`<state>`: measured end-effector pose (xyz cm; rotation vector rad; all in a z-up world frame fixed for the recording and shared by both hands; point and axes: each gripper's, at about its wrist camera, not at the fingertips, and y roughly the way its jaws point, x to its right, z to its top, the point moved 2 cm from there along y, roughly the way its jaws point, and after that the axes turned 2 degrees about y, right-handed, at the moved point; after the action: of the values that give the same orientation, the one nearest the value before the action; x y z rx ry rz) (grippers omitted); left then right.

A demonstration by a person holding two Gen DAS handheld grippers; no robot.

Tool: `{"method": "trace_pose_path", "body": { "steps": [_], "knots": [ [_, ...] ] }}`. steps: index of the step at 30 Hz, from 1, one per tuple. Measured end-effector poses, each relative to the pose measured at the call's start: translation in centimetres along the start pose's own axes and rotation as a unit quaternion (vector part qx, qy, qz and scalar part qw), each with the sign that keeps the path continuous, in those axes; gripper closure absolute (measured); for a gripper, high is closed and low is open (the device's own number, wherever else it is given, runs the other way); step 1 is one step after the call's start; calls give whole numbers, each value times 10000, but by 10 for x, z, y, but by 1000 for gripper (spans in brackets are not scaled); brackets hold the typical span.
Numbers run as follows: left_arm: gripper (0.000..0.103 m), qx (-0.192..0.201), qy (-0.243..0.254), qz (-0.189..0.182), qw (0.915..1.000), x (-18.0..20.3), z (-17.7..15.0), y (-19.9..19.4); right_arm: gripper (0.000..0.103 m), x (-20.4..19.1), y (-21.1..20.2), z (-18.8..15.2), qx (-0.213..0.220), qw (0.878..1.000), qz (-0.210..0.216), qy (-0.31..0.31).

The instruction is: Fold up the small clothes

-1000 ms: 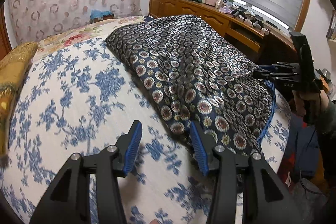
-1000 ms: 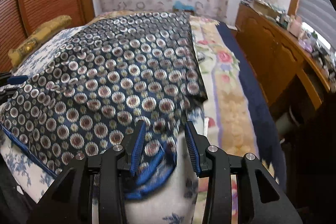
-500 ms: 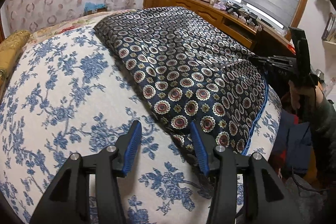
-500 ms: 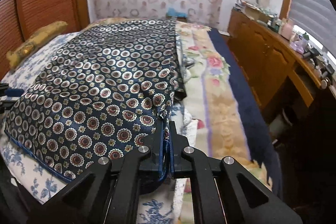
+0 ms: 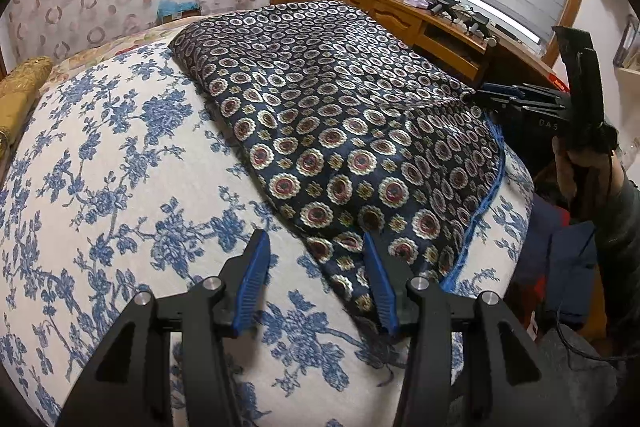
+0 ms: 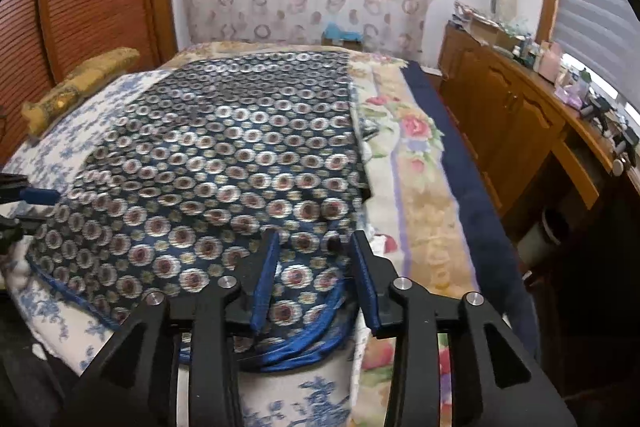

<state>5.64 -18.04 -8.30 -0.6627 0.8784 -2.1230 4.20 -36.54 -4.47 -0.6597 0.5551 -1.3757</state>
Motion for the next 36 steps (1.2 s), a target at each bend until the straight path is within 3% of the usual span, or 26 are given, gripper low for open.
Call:
{"method": "trace_pose_path", "body": {
  "steps": [5,8,11,14,15,20,25,32,36],
  "knots": [
    [56,-26,72,-127,9999,9,-5,-2,53,-19,-4,-7,-25,9995,279,-120],
    [57,-29,129,-236,9996,15,-7,-3,52,-30,-4,-13,-70,9989,413,-195],
    [73,-61,162,-403,9990,18,-8,-3,52,-39,-4,-18,-101,9982,533,-260],
    [100,-150,144,-576,9981,20,-6,-2,47,-47,-5,-20,-129,9970,698,-301],
    [102,-151,118,-691,9974,20,-3,-3,46,-50,-6,-22,-123,9966,751,-326],
    [103,318,105,-803,9962,23,22,-26,43,-66,-11,-24,-97,9939,990,-472],
    [103,890,215,-645,9937,22,65,-50,37,-83,-23,-20,30,9906,1209,-631],
    [103,1092,126,-525,9926,12,97,-45,30,-90,-31,-18,87,9890,1235,-809],
    [103,1179,81,-428,9921,7,102,-45,30,-80,-15,-22,-10,9914,979,-874]
  ]
}}
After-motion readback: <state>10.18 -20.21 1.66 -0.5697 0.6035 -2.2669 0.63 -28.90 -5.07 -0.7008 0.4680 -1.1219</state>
